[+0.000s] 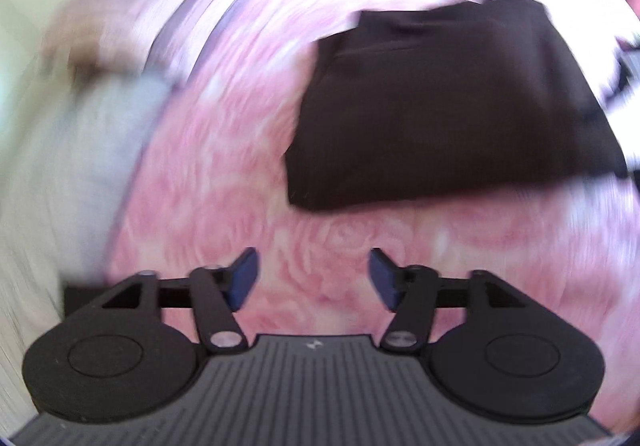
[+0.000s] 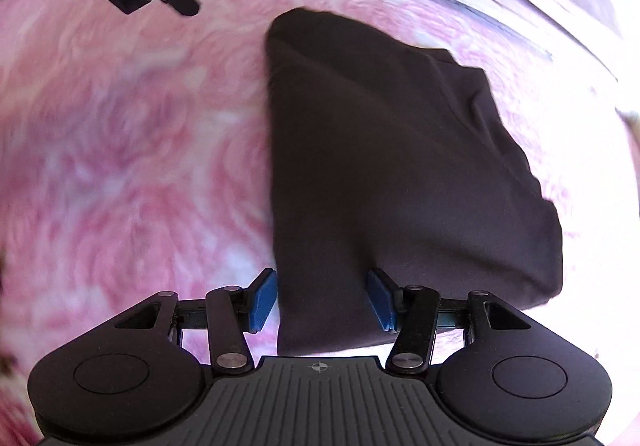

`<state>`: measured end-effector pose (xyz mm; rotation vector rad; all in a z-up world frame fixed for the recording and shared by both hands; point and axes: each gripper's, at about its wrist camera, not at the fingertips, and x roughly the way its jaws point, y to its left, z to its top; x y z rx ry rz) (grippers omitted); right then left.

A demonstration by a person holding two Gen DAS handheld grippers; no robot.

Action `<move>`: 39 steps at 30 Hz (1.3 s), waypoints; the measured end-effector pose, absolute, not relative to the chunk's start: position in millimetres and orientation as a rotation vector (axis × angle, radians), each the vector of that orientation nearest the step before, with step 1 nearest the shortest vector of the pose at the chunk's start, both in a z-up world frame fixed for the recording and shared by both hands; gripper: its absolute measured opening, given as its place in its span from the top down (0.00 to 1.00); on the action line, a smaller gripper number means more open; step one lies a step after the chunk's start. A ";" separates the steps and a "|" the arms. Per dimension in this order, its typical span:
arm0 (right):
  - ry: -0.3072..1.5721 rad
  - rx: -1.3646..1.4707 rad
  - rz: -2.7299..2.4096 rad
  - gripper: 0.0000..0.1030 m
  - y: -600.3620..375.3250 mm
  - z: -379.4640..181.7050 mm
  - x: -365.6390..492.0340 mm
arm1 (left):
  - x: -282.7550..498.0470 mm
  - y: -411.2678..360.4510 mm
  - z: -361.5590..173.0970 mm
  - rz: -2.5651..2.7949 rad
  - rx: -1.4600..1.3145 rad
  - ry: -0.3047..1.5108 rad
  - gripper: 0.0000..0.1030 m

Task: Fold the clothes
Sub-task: 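Grasp the folded shirt with both grippers and lift it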

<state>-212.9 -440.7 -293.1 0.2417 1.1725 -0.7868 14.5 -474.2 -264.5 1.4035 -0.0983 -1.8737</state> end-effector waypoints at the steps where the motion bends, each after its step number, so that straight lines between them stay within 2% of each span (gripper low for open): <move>1: 1.191 0.202 -0.770 0.48 -436.7 -296.2 -209.9 | 10.4 -465.2 -275.6 -1.899 1.444 -0.226 0.35; 5: 1.313 0.040 -0.706 0.48 -426.8 -322.9 -193.0 | -1.2 -449.0 -322.1 -1.992 1.522 -0.642 0.35; 8: 1.337 -0.029 -0.709 0.48 -427.9 -331.5 -190.5 | -8.9 -458.2 -347.1 -2.010 1.510 -0.822 0.35; 11: 1.329 -0.053 -0.745 0.50 -433.0 -331.2 -196.1 | -16.9 -476.8 -362.7 -2.007 1.491 -0.925 0.35; 12: 1.323 -0.047 -0.737 0.56 -435.1 -330.1 -199.9 | -19.8 -483.5 -366.6 -1.999 1.490 -0.950 0.36; 13: 1.317 -0.041 -0.728 0.67 -437.3 -329.0 -203.8 | -22.4 -489.4 -369.9 -1.996 1.499 -0.969 0.36; 16: 1.299 -0.027 -0.694 0.78 -443.5 -323.7 -215.2 | -28.0 -503.4 -378.2 -1.998 1.544 -1.022 0.38; 17: 1.292 -0.025 -0.678 0.82 -445.4 -320.3 -218.9 | -29.0 -506.0 -380.2 -2.000 1.559 -1.033 0.51; 18: 1.286 -0.023 -0.661 0.84 -447.3 -317.0 -222.5 | -31.4 -508.4 -381.5 -1.999 1.594 -1.014 0.75; 19: 1.279 -0.021 -0.645 0.88 -449.2 -313.7 -226.2 | -34.0 -510.8 -382.6 -1.997 1.633 -0.988 0.84; 21: 1.270 -0.025 -0.621 0.89 -450.7 -306.0 -233.2 | -39.9 -512.4 -381.3 -1.993 1.681 -0.945 0.93; 28: 1.298 -0.065 -0.618 0.90 -449.6 -282.2 -278.7 | -75.4 -476.3 -339.9 -1.985 1.680 -0.703 0.95; 39: 1.405 -0.167 -0.517 0.90 -462.6 -275.3 -401.7 | -204.5 -381.8 -297.1 -1.906 1.627 -0.070 0.95</move>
